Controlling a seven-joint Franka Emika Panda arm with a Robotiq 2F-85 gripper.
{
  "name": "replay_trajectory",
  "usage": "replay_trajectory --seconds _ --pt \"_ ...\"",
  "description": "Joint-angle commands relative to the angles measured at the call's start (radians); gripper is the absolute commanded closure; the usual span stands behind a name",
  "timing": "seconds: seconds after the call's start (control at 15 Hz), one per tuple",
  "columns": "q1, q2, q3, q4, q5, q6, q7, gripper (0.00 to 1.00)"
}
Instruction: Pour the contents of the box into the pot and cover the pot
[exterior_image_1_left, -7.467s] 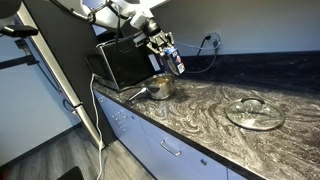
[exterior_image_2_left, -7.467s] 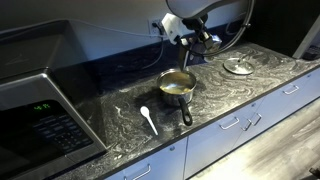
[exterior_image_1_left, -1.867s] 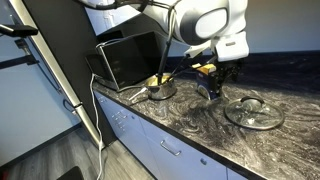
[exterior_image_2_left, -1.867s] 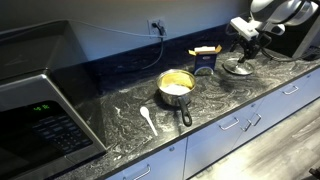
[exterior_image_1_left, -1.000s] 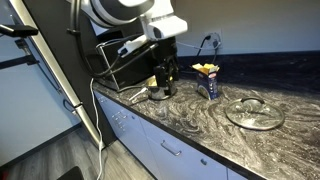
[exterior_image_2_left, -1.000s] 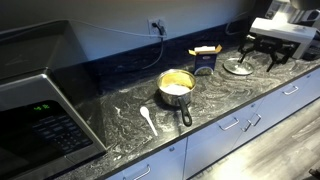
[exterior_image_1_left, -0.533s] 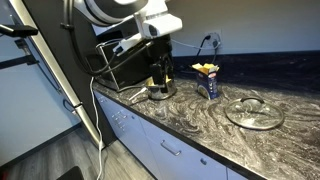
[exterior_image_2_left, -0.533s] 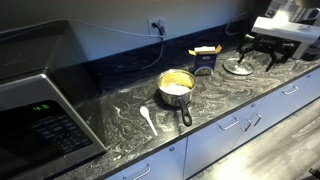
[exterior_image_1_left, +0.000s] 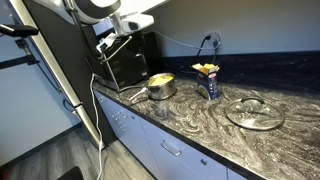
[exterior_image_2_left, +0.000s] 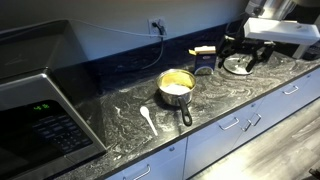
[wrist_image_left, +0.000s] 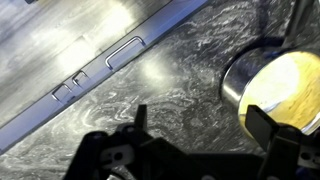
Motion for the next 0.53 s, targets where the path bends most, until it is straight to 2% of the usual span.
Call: replay_trajectory --seconds 0.0,0.27,0.47 --pt "0.051 -0.019 0.058 -0.002 -0.017 0.013 -0.079 0.00" --pt "0.110 0.047 0.124 0.069 -0.020 0.029 -0.180 0.00" --pt "0.145 0.122 0.153 0.131 -0.016 0.082 -0.287 0.00"
